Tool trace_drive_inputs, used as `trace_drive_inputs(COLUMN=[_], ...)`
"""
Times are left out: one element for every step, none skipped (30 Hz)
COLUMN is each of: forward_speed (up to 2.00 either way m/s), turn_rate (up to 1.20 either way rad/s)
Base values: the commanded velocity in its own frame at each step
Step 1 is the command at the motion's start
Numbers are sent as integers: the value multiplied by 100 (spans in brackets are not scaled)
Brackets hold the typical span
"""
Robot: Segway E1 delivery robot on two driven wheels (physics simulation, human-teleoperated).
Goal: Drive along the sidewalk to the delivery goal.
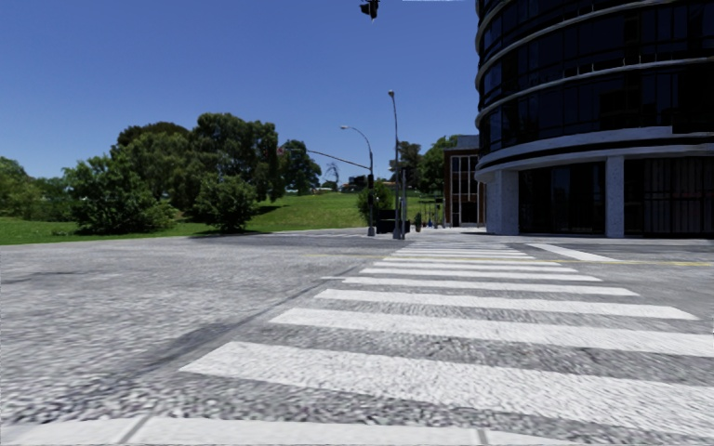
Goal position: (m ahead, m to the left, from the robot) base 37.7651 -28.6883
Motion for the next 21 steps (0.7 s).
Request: trace_drive_inputs(forward_speed=[172, 172, 172, 172, 172, 172, 174, 174, 181, 189, 192, 192, 194, 200, 200, 200, 200, 200, 200, 200, 200], turn_rate=[-45, -45, -45, -45, -45, -45, -45, -45, -45, -45, -45, -45, -45, -45, -45, -45, -45, -45, -45, -37, -16])
